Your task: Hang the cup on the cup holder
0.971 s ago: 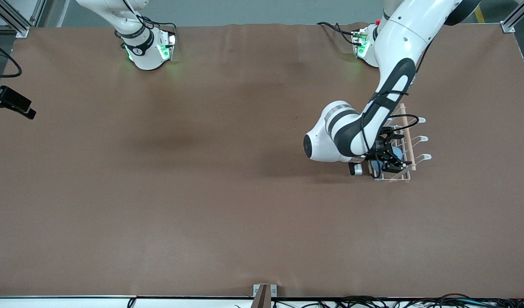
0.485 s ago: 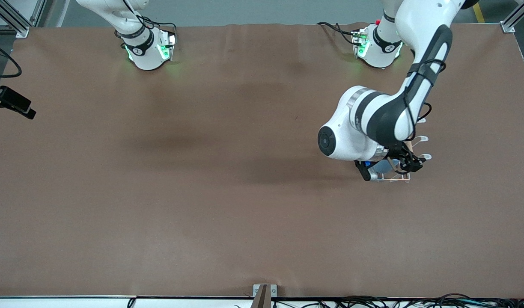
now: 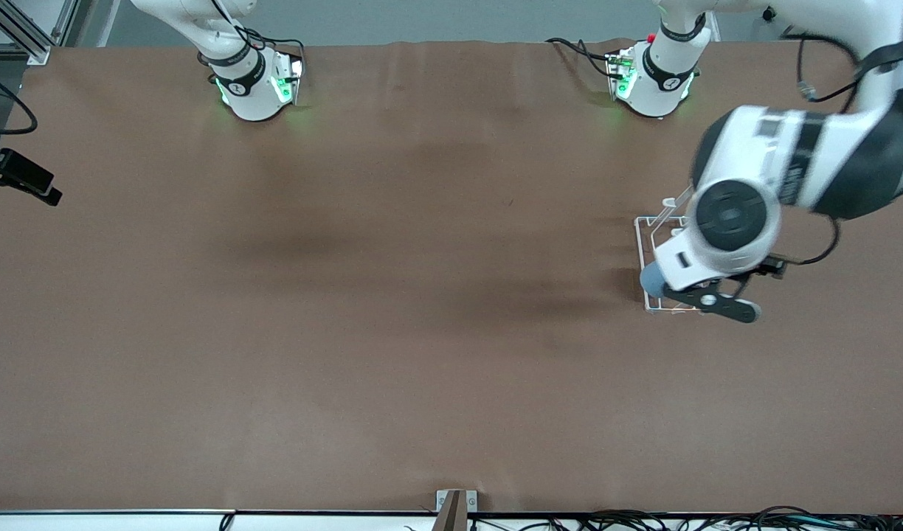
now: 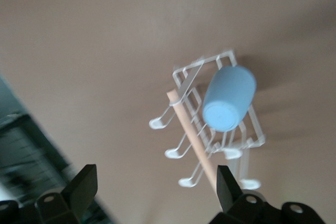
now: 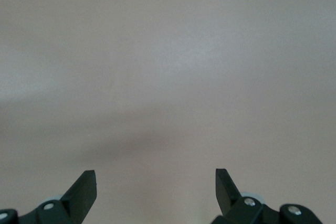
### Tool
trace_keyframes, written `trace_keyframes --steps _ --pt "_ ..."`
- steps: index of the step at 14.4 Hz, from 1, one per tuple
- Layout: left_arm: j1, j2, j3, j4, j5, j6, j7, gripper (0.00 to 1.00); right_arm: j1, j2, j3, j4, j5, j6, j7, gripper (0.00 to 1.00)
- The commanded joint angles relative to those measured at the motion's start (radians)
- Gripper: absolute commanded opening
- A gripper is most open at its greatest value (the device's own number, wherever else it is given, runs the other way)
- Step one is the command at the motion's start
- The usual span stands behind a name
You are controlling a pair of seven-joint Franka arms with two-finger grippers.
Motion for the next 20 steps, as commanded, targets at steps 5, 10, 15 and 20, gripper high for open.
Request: trace_keyframes --steps 5,10,15,20 --pt "0.029 -0.195 0.081 -0.024 -0.282 0.062 -0.034 1.0 -0.009 0.003 0.006 0.005 -0.01 -0.008 -0.005 1.0" --pt "-0.044 -0.345 0.237 -0.062 -0.408 0.042 -0.046 0.99 -0.009 0.003 0.003 0.004 -0.01 -0.005 -0.005 1.0" --pt "-0.055 -0.46 0.262 -0.148 -0.432 0.043 -0.043 1.0 -0.011 0.003 0.003 0.004 -0.01 -0.002 -0.005 1.0" --pt "-0.078 -0.385 0.262 -0.053 -0.431 0.048 -0.045 1.0 -0.011 0.003 0.001 0.004 -0.01 -0.002 -0.005 1.0"
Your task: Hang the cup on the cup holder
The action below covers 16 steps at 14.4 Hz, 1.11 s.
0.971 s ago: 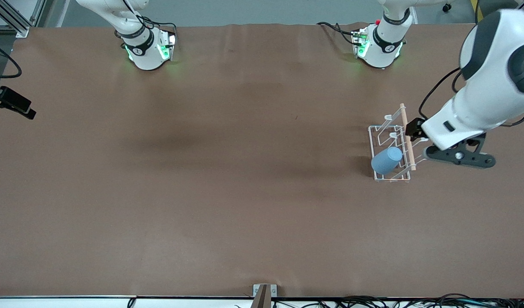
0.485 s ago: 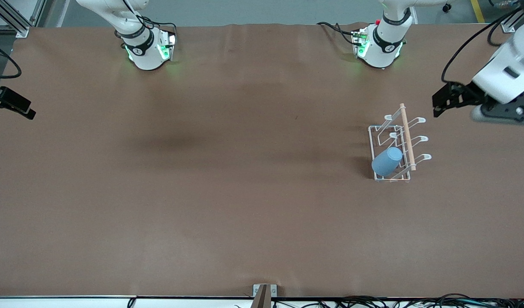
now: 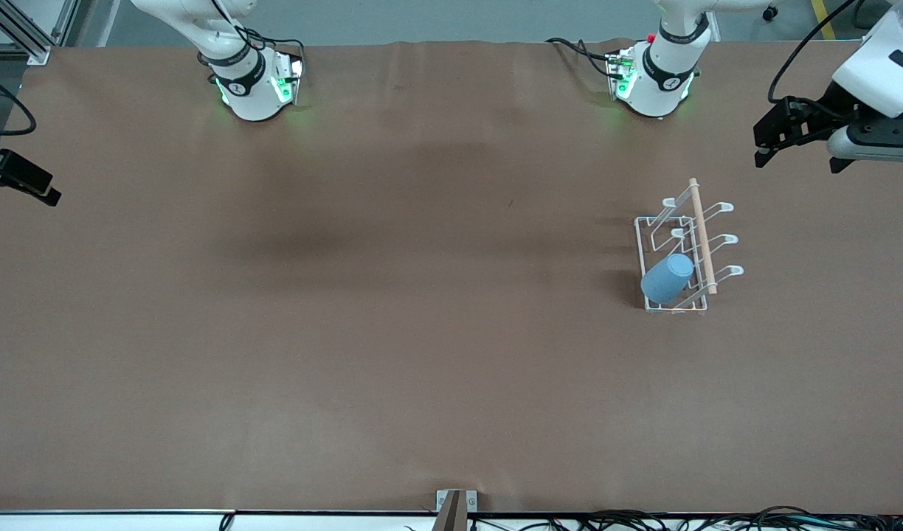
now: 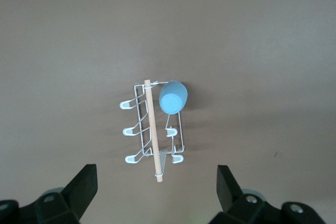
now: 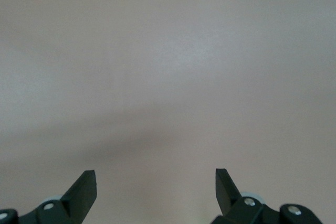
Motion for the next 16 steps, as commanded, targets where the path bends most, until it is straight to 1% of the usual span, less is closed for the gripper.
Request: trace_keyframes --steps 1,2,4,5,8,13,16 --pt "-0.014 0.054 0.01 0.071 -0.016 0.003 -0.01 1.0 -0.01 0.001 0.005 0.006 -0.01 -0.001 -0.005 1.0" --pt "-0.012 0.061 0.019 0.077 -0.032 0.003 -0.012 1.0 -0.01 0.001 0.005 0.006 -0.01 -0.001 -0.005 1.0" --pt "-0.015 0.055 0.083 0.07 -0.078 -0.004 -0.01 0.99 -0.01 0.001 0.005 0.005 -0.01 -0.003 -0.005 1.0" --pt "-0.024 0.054 0.102 0.067 -0.082 -0.007 -0.01 0.99 -0.01 0.001 0.005 0.005 -0.01 -0.003 -0.005 1.0" --pt "-0.029 0.039 0.1 0.033 -0.062 -0.02 -0.023 0.99 -0.012 0.003 0.005 0.005 -0.01 -0.004 -0.005 1.0" --pt "-0.028 0.032 0.06 0.002 -0.016 -0.019 -0.07 0.99 -0.012 0.003 0.005 0.003 -0.01 -0.004 -0.005 1.0" --pt "-0.023 0.028 0.054 0.004 -0.014 -0.007 -0.067 0.99 -0.013 0.003 0.005 0.003 -0.01 -0.006 -0.005 1.0"
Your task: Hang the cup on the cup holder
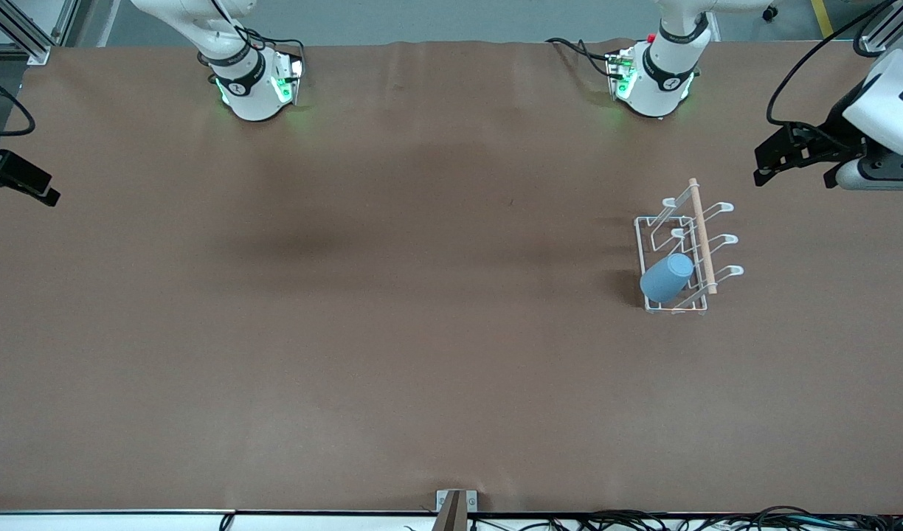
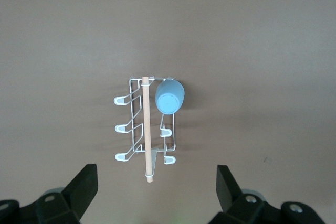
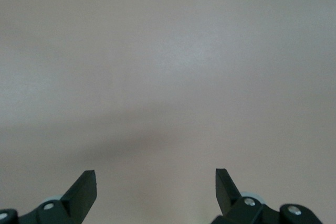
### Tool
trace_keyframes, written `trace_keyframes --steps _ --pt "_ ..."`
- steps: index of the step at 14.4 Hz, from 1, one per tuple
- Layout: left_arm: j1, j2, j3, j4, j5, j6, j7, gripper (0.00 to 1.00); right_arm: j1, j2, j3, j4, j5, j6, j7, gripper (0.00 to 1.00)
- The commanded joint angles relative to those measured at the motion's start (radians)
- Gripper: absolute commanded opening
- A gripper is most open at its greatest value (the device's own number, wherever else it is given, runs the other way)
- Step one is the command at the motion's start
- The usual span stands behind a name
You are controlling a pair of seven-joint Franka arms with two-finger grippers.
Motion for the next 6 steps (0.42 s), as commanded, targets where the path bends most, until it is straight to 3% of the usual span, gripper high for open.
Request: trace_keyframes --steps 1,6 --pt "0.004 -0.023 -0.002 -0.016 0.011 0.007 0.008 0.99 -0.015 0.002 0.006 0.003 -0.01 -0.006 -0.005 1.0" --pt "0.007 -0.024 0.003 -0.017 0.0 0.012 0.026 0.99 -0.016 0.002 0.006 0.003 -0.01 -0.006 -0.005 1.0"
